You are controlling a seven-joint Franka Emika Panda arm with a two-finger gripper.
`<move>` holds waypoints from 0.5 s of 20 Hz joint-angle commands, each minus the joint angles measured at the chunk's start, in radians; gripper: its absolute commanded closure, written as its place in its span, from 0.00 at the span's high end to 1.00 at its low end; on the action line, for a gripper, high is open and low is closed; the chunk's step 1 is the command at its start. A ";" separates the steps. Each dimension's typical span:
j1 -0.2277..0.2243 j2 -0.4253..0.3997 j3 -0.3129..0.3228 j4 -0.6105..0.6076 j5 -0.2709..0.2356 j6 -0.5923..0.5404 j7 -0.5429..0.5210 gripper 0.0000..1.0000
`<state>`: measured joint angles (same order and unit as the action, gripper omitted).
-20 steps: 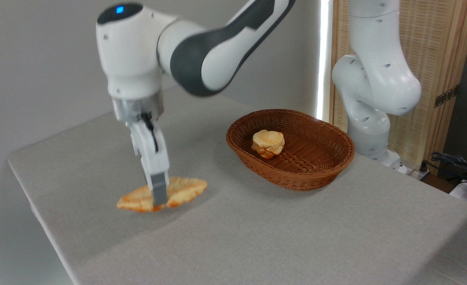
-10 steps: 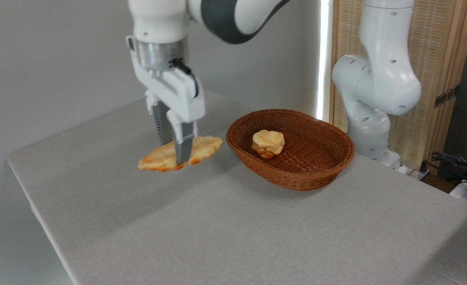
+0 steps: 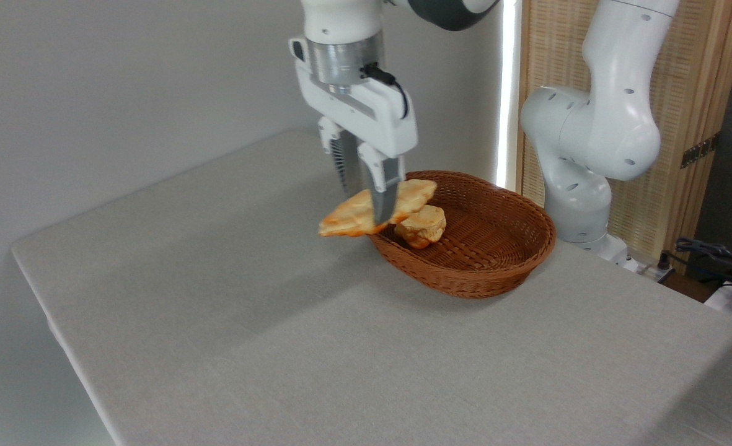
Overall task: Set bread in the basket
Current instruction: 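Lower the flat bread into the wicker basket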
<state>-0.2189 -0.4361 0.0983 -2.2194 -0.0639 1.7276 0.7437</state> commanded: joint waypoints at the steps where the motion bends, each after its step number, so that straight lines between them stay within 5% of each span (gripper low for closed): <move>1: 0.015 -0.084 0.008 -0.100 0.016 -0.055 -0.041 0.66; 5: 0.042 -0.084 0.008 -0.141 0.016 -0.083 -0.052 0.71; 8: 0.061 -0.079 0.008 -0.157 0.016 -0.083 -0.061 0.98; 10: 0.062 -0.073 0.008 -0.160 0.016 -0.085 -0.060 1.00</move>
<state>-0.1636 -0.5074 0.1011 -2.3755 -0.0566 1.6582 0.6987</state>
